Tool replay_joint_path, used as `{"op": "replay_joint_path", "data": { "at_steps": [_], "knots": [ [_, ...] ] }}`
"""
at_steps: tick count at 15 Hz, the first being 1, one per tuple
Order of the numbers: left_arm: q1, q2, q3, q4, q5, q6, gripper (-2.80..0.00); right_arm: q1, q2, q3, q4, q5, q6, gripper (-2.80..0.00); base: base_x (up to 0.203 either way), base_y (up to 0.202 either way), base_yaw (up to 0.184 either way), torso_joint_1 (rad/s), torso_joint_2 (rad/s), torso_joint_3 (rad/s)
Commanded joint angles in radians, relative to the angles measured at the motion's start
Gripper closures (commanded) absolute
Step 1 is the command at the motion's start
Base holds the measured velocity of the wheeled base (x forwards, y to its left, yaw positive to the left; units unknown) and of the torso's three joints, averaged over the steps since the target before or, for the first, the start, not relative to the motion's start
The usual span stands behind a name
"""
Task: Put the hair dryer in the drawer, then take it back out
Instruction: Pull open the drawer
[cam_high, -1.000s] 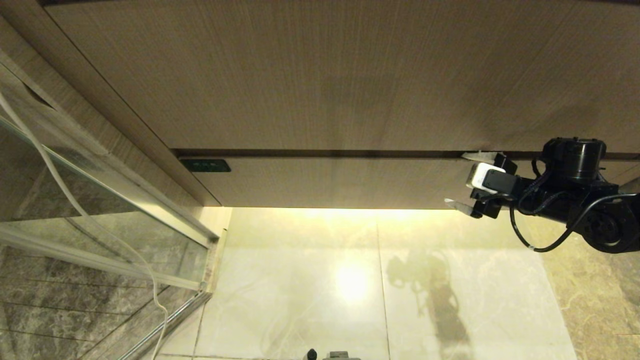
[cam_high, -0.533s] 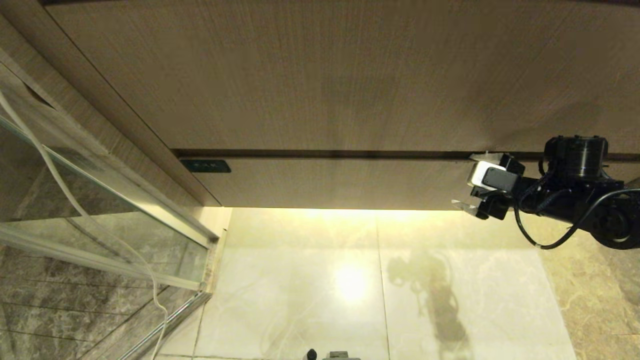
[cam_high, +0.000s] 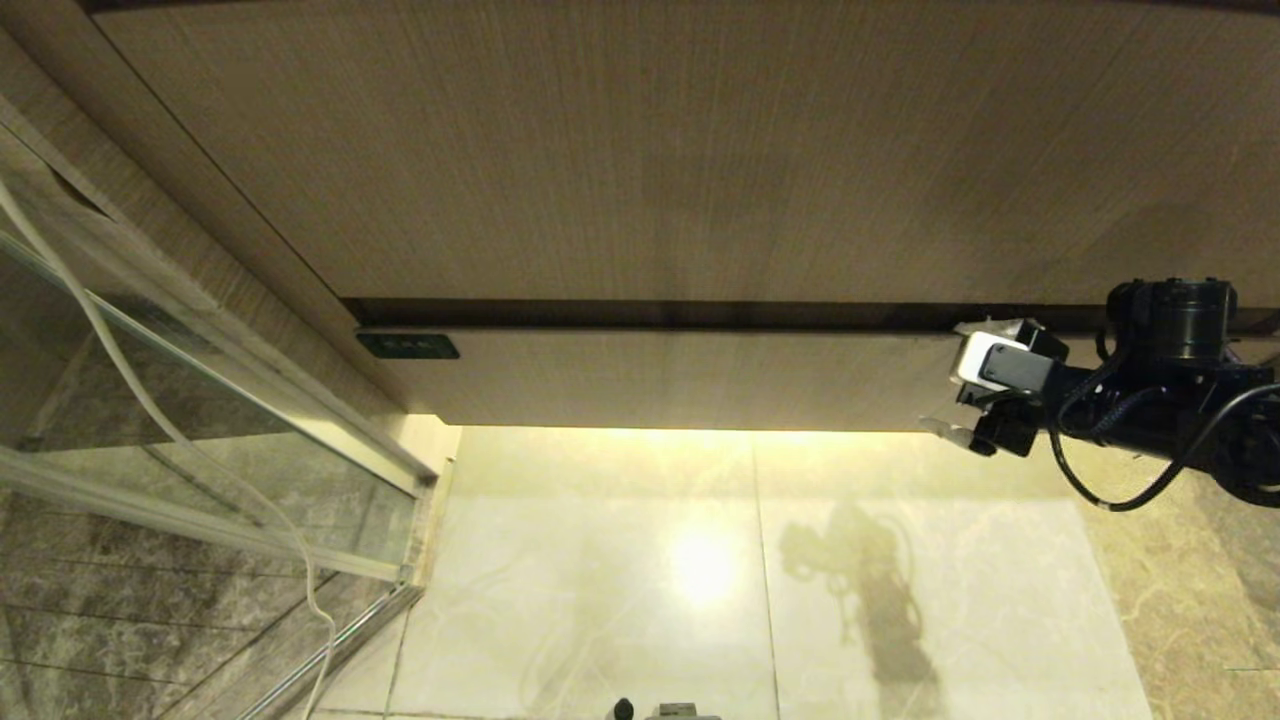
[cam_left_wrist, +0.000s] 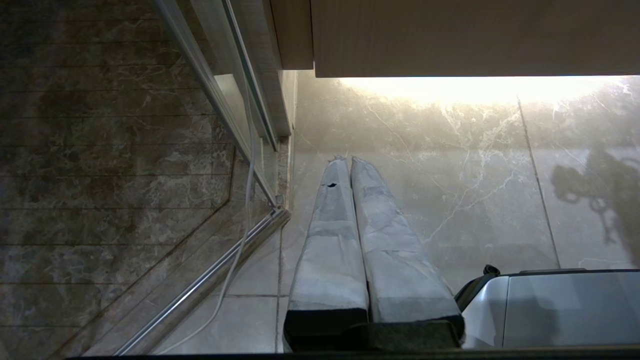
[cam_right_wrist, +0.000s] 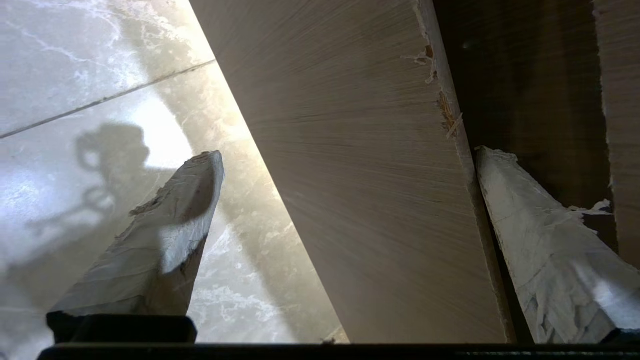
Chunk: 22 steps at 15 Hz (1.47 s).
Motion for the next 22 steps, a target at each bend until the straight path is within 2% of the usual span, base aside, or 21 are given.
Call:
{"op": "replay_joint_path", "data": {
  "at_steps": [1,4,11,17,22],
  "knots": [
    [0.000,0.000,0.002,0.000,0.000,0.000,0.00,-0.001,-0.007,0.017,0.004,-0.003,-0.006,-2.80,0.000,0.000,0.000,0.000,0.00,0.000],
    [0.000,0.000,0.000,0.000,0.000,0.000,0.00,-0.001,-0.027,0.047,0.017,-0.027,-0.003,-2.80,0.000,0.000,0.000,0.000,0.00,0.000],
    [0.000,-0.001,0.002,0.000,0.000,0.000,0.00,-0.002,-0.053,0.054,0.116,-0.022,0.003,-2.80,0.000,0.000,0.000,0.000,0.00,0.000],
    [0.000,0.000,0.002,0.000,0.000,0.000,0.00,-0.023,-0.180,0.151,0.188,-0.024,0.004,-2.80,0.000,0.000,0.000,0.000,0.00,0.000],
    [0.000,0.000,0.000,0.000,0.000,0.000,0.00,-0.024,-0.257,0.091,0.273,-0.027,0.001,-2.80,0.000,0.000,0.000,0.000,0.00,0.000]
  ]
}}
